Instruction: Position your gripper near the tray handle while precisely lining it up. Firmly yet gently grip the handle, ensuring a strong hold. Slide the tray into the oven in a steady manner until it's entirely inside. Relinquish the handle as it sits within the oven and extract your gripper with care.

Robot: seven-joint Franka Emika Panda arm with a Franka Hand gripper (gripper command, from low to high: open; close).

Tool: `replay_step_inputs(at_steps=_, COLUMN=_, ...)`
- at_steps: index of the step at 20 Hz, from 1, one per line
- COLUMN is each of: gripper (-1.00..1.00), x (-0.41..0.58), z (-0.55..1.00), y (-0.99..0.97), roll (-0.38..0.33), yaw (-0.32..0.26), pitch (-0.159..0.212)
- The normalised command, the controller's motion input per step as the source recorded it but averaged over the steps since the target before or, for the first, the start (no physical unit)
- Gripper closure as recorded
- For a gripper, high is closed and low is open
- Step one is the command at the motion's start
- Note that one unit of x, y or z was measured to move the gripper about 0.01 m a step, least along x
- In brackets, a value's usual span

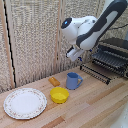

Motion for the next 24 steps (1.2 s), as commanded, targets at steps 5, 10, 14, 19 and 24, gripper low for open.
replay_step_inputs(at_steps=5, gripper=-1.00, x=0.024, z=-0.16, y=-0.49, roll=-0.307, yaw=0.075, pitch=0.000)
replay_step_inputs(at_steps=10, gripper=-1.00, x=0.050, z=-0.16, y=-0.55, roll=-0.282, yaw=0.058, pitch=0.017)
replay_step_inputs(at_steps=14, gripper=-1.00, x=0.137, z=-0.11, y=-0.50, roll=-0.193, yaw=0.059, pitch=0.051)
replay_step_inputs(at_steps=19, gripper=-1.00, x=0.127, z=-0.03, y=-0.55, roll=-0.076, yaw=0.064, pitch=0.067)
replay_step_inputs(at_steps=24, gripper=-1.00, x=0.203, z=-0.02, y=-0.60, roll=-0.016, yaw=0.033, pitch=0.054)
